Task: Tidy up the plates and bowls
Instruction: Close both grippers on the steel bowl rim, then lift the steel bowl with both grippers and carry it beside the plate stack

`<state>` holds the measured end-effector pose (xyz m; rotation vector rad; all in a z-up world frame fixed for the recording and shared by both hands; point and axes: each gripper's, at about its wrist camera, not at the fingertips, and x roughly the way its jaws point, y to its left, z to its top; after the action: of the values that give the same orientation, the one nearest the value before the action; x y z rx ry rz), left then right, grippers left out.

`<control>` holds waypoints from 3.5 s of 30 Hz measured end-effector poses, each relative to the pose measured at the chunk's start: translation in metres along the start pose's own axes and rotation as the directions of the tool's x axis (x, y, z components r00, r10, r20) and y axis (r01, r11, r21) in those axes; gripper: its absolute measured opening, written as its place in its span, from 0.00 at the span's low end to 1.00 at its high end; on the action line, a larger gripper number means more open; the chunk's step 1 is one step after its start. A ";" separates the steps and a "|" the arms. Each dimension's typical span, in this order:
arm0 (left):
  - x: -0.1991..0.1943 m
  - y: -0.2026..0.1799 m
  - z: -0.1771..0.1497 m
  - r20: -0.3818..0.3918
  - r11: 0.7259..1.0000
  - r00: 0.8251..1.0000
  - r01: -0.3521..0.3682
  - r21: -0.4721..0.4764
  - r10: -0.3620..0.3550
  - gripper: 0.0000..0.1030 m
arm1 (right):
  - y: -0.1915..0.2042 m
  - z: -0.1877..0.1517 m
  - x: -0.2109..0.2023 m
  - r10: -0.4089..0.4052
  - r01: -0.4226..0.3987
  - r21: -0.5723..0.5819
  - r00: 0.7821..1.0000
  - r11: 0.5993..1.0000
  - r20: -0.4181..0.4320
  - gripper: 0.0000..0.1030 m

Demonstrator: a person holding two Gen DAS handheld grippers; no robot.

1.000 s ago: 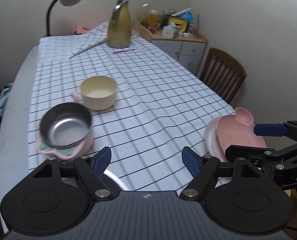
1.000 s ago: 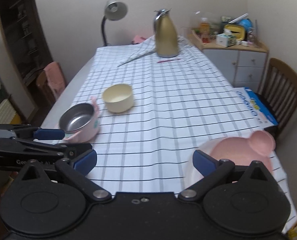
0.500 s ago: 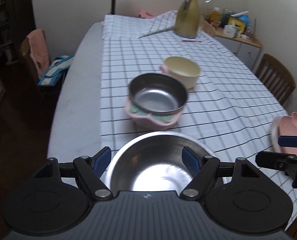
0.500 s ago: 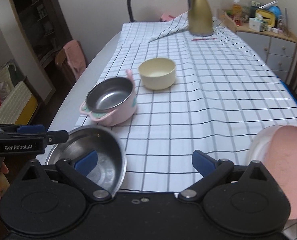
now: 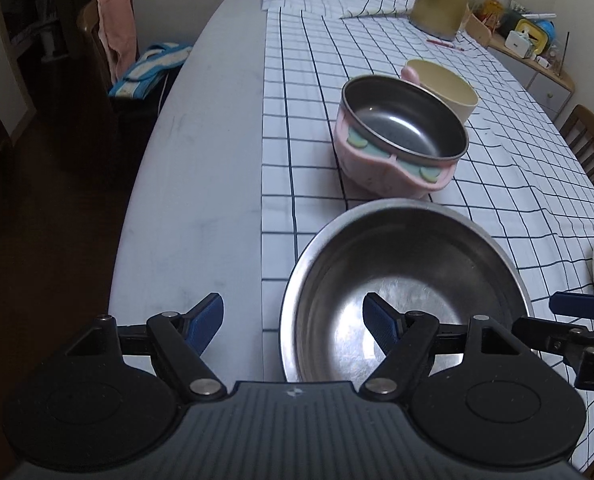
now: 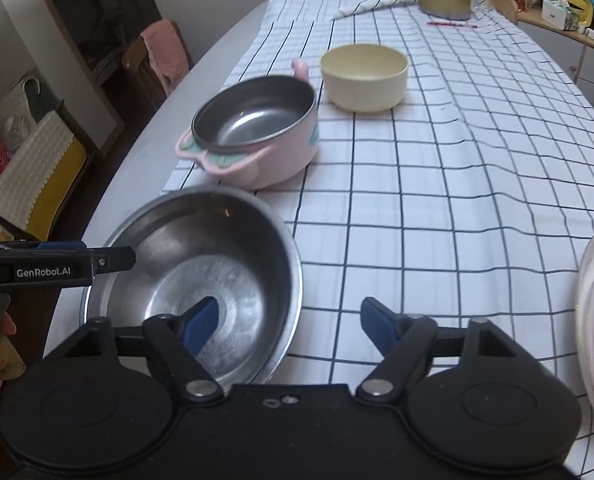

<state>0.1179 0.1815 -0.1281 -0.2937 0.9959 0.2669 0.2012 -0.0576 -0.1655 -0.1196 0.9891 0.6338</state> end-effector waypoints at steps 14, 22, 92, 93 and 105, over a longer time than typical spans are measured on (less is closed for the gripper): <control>0.006 -0.006 -0.003 -0.050 0.999 0.998 0.038 -0.031 -0.040 0.34 | 0.005 -0.003 0.013 0.008 -0.008 0.008 0.999 1.000 -0.042 0.33; 0.006 -0.008 -0.004 -0.068 0.999 0.997 0.021 -0.029 -0.023 0.23 | 0.002 -0.005 0.012 -0.037 0.037 0.001 0.999 0.999 -0.039 0.13; 0.014 -0.170 -0.017 -0.111 0.926 0.979 0.199 0.322 -0.171 0.23 | -0.115 -0.056 -0.073 -0.246 0.249 0.243 0.968 0.938 -0.045 0.21; 0.013 -0.169 -0.017 -0.106 0.926 0.979 0.198 0.323 -0.172 0.23 | -0.113 -0.056 -0.075 -0.249 0.251 0.238 0.968 0.938 -0.040 0.21; -0.026 -0.159 -0.009 -0.027 0.913 0.967 0.248 0.323 -0.253 0.24 | -0.088 -0.045 -0.099 -0.245 0.233 0.188 0.969 0.954 0.041 0.30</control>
<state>0.1537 0.0282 -0.0911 -0.1157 0.9582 -0.1304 0.1778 -0.1897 -0.1263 -0.0555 0.9487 0.3211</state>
